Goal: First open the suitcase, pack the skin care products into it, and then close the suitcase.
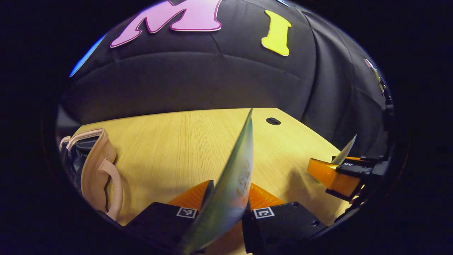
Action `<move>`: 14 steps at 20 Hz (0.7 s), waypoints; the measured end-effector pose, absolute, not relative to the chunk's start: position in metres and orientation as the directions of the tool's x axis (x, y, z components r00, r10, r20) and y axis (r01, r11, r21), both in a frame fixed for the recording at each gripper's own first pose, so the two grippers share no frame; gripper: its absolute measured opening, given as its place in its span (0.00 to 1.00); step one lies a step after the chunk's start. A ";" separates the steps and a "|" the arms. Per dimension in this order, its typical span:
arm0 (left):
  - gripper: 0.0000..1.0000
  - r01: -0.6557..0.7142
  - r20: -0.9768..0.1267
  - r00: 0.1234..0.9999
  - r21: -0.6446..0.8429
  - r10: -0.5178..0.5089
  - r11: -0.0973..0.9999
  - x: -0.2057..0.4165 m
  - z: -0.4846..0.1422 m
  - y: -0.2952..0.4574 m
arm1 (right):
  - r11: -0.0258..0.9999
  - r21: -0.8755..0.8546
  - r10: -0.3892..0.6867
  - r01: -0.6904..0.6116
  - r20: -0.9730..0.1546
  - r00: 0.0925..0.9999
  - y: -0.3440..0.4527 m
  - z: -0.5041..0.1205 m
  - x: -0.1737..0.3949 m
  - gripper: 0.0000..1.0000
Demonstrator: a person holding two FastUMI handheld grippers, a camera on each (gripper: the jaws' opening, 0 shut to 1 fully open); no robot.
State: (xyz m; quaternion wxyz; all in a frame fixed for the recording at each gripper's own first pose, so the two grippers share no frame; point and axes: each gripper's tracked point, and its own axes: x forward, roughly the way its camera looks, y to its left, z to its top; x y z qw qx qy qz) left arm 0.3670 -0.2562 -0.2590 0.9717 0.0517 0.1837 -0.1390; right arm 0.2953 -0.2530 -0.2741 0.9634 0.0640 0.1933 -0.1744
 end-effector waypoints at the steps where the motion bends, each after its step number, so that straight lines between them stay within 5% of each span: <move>1: 0.43 0.292 -0.372 0.893 0.048 -0.254 0.955 0.365 -0.260 -0.255 | 0.930 0.053 -0.315 0.363 -0.390 0.865 -0.255 -0.275 0.296 0.97; 2: 0.46 0.293 -0.371 0.893 0.048 -0.255 0.955 0.364 -0.260 -0.253 | 0.929 0.046 -0.322 0.366 -0.381 0.867 -0.257 -0.273 0.299 0.88; 5: 0.43 0.297 -0.368 0.895 0.066 -0.253 0.953 0.361 -0.260 -0.250 | 0.942 0.042 -0.298 0.333 -0.351 0.888 -0.252 -0.267 0.305 0.32; 7: 0.43 0.301 -0.366 0.895 0.068 -0.257 0.951 0.360 -0.261 -0.250 | 0.953 0.037 -0.268 0.299 -0.350 0.898 -0.244 -0.267 0.302 0.43; 9: 0.44 0.313 -0.361 0.893 0.063 -0.271 0.948 0.359 -0.261 -0.251 | 0.965 0.033 -0.236 0.262 -0.334 0.913 -0.234 -0.259 0.298 0.28; 10: 0.44 0.316 -0.356 0.893 0.057 -0.276 0.947 0.358 -0.260 -0.250 | 0.970 0.028 -0.220 0.241 -0.317 0.923 -0.227 -0.251 0.297 0.34; 12: 0.43 0.310 -0.363 0.890 0.042 -0.275 0.950 0.353 -0.260 -0.246 | 0.978 0.024 -0.193 0.209 -0.291 0.937 -0.215 -0.235 0.292 0.28; 14: 0.40 0.295 -0.340 0.901 0.028 -0.268 0.955 0.343 -0.246 -0.237 | 0.983 0.039 -0.162 0.180 -0.279 0.947 -0.203 -0.219 0.282 0.34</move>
